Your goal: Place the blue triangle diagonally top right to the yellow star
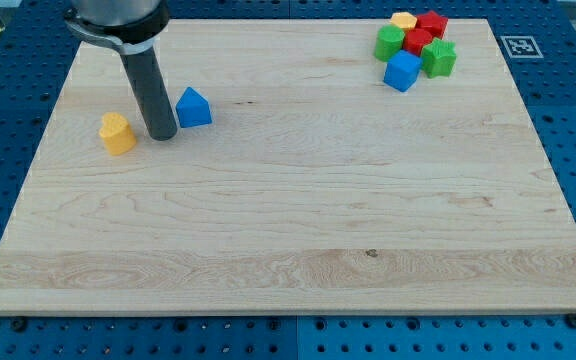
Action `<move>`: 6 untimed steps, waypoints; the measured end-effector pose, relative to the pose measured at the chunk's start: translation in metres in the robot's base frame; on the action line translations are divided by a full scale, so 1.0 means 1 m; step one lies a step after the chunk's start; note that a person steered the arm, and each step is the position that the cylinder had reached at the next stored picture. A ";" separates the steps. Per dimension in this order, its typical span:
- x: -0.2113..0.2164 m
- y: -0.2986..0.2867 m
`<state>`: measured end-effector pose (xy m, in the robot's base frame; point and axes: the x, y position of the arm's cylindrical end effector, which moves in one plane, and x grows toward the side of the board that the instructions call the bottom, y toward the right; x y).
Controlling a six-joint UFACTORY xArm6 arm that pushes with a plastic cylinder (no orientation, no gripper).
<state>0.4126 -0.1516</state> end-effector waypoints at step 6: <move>-0.023 0.025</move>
